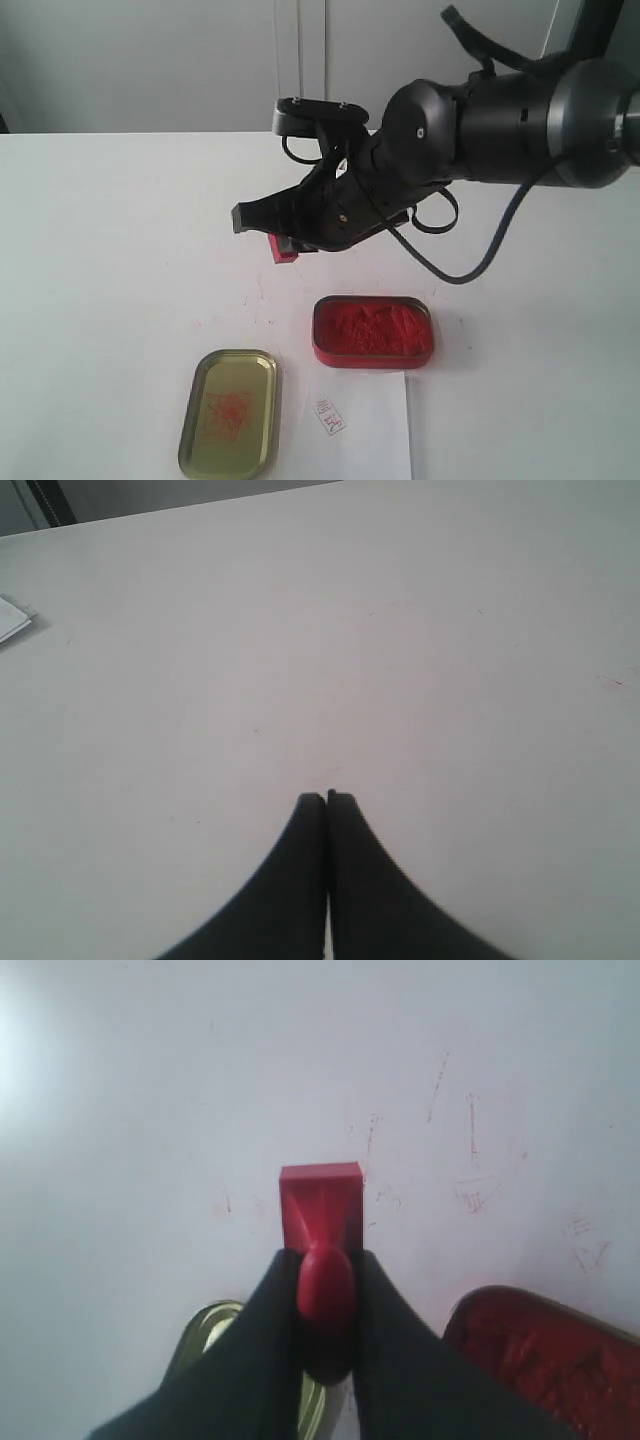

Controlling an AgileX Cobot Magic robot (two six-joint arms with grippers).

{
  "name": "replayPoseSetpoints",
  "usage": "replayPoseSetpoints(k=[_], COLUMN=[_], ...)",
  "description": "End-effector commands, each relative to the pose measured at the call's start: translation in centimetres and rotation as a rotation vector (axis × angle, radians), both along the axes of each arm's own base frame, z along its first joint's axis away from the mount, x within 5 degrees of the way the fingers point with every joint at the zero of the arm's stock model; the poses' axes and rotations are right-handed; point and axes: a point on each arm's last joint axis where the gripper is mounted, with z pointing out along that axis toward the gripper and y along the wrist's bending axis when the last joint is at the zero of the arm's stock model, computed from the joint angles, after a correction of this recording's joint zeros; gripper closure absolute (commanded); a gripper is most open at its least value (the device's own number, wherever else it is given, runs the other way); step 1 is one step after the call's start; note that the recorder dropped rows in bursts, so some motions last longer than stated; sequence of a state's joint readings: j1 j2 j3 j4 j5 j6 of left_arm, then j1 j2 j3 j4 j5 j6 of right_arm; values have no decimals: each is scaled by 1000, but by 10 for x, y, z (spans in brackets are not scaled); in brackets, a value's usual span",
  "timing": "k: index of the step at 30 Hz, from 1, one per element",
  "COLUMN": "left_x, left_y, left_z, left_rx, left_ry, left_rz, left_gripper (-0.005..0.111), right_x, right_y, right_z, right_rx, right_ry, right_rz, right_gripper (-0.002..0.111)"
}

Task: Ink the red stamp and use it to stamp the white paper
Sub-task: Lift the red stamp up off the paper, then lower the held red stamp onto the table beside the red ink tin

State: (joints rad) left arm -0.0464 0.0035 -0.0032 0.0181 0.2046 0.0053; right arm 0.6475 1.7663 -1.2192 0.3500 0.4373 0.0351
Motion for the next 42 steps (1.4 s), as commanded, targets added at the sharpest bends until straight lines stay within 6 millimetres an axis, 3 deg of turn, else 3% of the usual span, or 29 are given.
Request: replayPoseSetpoints(k=[1,10,20,27,42], left_x=[0,0,0,0,0], left_y=[0,0,0,0,0], left_z=[-1,-1,-1,-1,-1], left_rx=[1,1,1,1,1], left_ry=[-2,-2,-2,-2,-2], left_rz=[3,3,3,3,3], left_gripper=[107,107,107,107,107], right_x=[13,42,66,74,79], right_y=[0,-11,-37,-31,-32], right_z=[-1,-15,-50,-72,-114], right_rx=[41,172,293,394,350], right_ry=[18,112,258,284,358], right_rz=[13,19,15,36,-16], right_gripper=[108,108,108,108,108])
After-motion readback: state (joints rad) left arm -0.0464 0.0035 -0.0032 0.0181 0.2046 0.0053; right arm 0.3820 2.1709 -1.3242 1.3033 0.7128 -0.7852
